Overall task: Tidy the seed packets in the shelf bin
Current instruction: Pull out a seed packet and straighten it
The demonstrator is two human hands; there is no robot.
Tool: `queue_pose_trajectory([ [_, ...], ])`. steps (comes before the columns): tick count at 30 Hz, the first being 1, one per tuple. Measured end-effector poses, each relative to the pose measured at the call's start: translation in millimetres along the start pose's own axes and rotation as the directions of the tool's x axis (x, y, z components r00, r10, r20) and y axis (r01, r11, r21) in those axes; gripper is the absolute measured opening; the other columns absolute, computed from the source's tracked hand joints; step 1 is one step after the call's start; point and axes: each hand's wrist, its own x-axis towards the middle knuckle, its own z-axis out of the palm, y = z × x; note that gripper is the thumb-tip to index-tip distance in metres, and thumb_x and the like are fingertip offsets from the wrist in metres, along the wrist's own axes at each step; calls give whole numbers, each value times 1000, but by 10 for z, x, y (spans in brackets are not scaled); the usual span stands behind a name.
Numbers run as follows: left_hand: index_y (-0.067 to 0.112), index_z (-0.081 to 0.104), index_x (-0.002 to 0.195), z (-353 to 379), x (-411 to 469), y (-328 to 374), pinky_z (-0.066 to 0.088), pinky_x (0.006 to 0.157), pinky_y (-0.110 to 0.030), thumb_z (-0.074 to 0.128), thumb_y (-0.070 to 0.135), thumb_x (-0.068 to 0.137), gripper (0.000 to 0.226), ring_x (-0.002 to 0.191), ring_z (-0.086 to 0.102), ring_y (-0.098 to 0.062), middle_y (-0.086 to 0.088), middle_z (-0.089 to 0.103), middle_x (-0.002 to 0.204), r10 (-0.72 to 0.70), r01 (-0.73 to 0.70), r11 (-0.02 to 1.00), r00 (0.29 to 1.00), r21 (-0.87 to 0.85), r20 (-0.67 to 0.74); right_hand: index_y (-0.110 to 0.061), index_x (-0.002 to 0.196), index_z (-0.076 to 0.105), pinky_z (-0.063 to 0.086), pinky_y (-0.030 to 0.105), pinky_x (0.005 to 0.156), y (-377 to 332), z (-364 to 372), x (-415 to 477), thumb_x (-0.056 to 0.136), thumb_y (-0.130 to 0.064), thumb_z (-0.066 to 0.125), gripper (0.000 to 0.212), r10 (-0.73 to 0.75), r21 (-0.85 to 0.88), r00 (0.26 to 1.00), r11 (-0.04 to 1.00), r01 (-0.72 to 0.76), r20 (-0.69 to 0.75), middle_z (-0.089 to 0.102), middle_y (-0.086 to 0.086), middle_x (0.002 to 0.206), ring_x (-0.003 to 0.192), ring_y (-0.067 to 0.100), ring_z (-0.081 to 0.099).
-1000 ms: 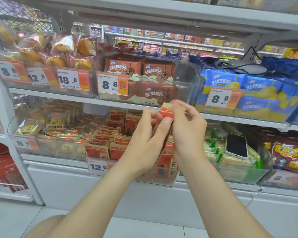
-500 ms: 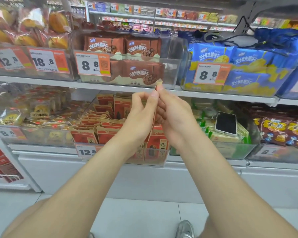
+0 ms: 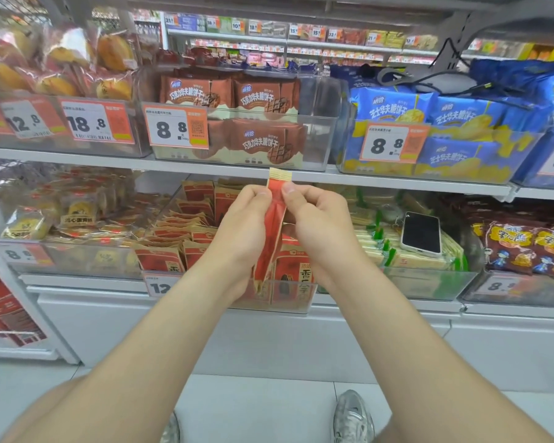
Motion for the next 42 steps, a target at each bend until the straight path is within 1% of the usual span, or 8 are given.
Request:
queue_pose_trajectory([
  [7, 19, 69, 122, -126, 50, 18, 61, 94, -51, 44, 43, 115, 35, 110, 76, -28, -9, 79, 115, -70, 65, 993, 997, -100, -41, -23, 113, 74, 58, 27, 73, -29, -31, 9, 99, -24, 76, 14, 17, -135, 985, 991, 7, 170, 81, 5, 106, 91, 10, 76],
  [12, 11, 66, 127, -209, 67, 47, 65, 93, -52, 45, 53, 112, 49, 99, 75, -25, -14, 74, 111, -99, 79, 966, 993, -247, -67, -40, 122, 64, 62, 47, 97, 70, -59, 30, 86, -39, 85, 42, 172, -242, 922, 966, -90, 346, 80, 1, 114, 107, 22, 77],
  [17, 3, 62, 127, -249, 52, 23, 63, 79, -40, 57, 44, 109, 45, 89, 73, -22, -12, 75, 107, -1, 5, 980, 1000, -201, 21, -18, 112, 70, 64, 56, 91, 37, -92, 46, 90, -42, 85, 36, 27, -125, 985, 992, -5, 172, 82, 7, 104, 98, 29, 80],
  [22, 3, 63, 106, -270, 16, -13, 63, 98, -53, 75, 41, 100, 40, 114, 73, -41, -21, 76, 115, 94, -92, 996, 989, -19, 118, -6, 90, 71, 63, 61, 76, 56, -88, 95, 101, -55, 67, 51, -162, -237, 983, 955, 179, 88, 77, 13, 80, 74, 37, 74],
  [26, 2, 71, 102, -342, 4, 2, 64, 97, -54, 82, 38, 93, 39, 102, 79, -34, -17, 80, 106, 137, -149, 986, 981, 79, 140, -3, 95, 72, 65, 57, 63, 104, -100, 120, 107, -54, 56, 55, -197, -230, 975, 949, 217, 106, 76, 20, 81, 74, 40, 77],
  [32, 3, 78, 110, -416, 28, 10, 65, 95, -46, 76, 30, 98, 30, 107, 78, -31, -16, 80, 112, 95, -105, 993, 978, 46, 187, -8, 89, 71, 65, 55, 59, 129, -151, 157, 107, -55, 54, 54, -223, -291, 971, 926, 239, 88, 75, 16, 76, 67, 35, 77],
  [38, 9, 60, 131, -365, 14, 34, 57, 106, -60, 66, 9, 104, 28, 104, 75, -27, -13, 78, 118, 30, 9, 982, 978, -186, 205, -16, 89, 76, 67, 53, 65, 121, -163, 128, 112, -46, 50, 46, -201, -262, 971, 938, 229, 128, 79, 8, 82, 79, 32, 79],
  [42, 9, 55, 148, -405, 11, 53, 57, 106, -58, 45, -1, 102, 48, 125, 68, -38, -21, 69, 138, 9, 83, 940, 963, -331, 268, -30, 95, 74, 65, 47, 81, 148, -158, 116, 97, -44, 75, 14, -227, -373, 949, 879, 296, 216, 79, -7, 98, 90, 13, 77],
])
